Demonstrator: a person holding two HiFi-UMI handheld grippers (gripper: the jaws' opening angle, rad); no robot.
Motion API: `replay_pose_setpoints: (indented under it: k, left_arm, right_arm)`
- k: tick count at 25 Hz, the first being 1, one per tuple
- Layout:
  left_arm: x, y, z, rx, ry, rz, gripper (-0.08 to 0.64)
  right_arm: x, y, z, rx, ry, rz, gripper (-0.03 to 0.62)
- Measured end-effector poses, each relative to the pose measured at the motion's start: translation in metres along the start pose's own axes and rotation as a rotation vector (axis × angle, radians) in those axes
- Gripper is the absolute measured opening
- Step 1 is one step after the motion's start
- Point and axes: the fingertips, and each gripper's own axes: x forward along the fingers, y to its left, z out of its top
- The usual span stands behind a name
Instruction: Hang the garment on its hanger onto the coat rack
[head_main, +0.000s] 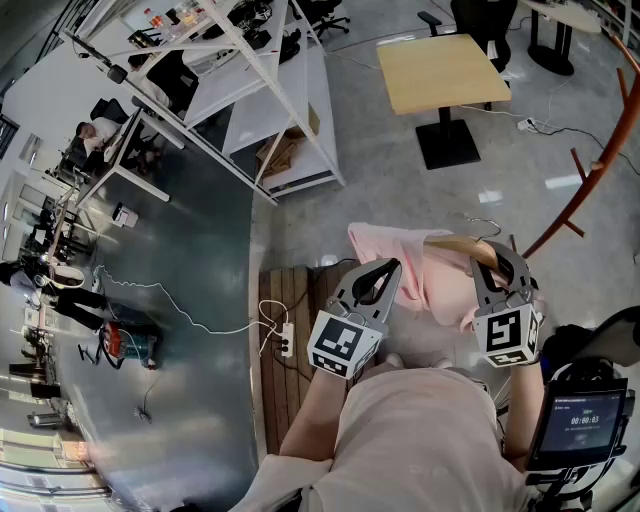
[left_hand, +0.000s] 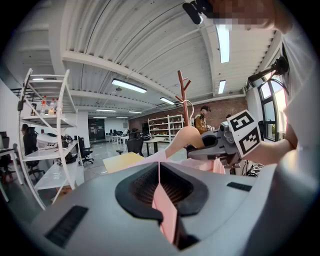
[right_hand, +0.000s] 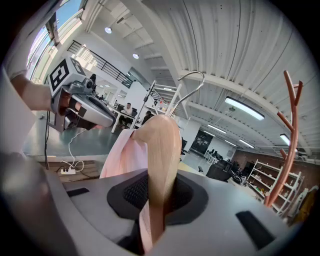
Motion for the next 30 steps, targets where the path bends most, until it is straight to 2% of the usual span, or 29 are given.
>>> replay_pose_setpoints:
  k: [6,13,20,24,30]
  left_arm:
    - [0.038,-0.018,0.006,0.003,0.005,-0.043,0.006]
    - [0.090,-0.006,0.009,0.008,0.004,-0.125,0.006]
    - [0.151,0.051,0.019,0.018,-0.017,-0.206,0.006]
    - [0.188,0.088,0.028,0.029,-0.035,-0.286,0.006]
    - [0.232,0.110,0.045,0.064,-0.051,-0.367,0.006]
  right_arm:
    - [0.001,-0.028,-0.022,-0.006,0.031,-0.009,0.075]
    - [0.021,-0.059,-0.035,-0.004,0.076,-0.058,0.075]
    - [0.073,-0.096,-0.038,0.017,0.147,-0.141,0.075]
    - [0.109,-0.111,-0.034,0.050,0.174,-0.208,0.075]
    - [0.137,-0.142,-0.031,0.121,0.184,-0.288,0.075]
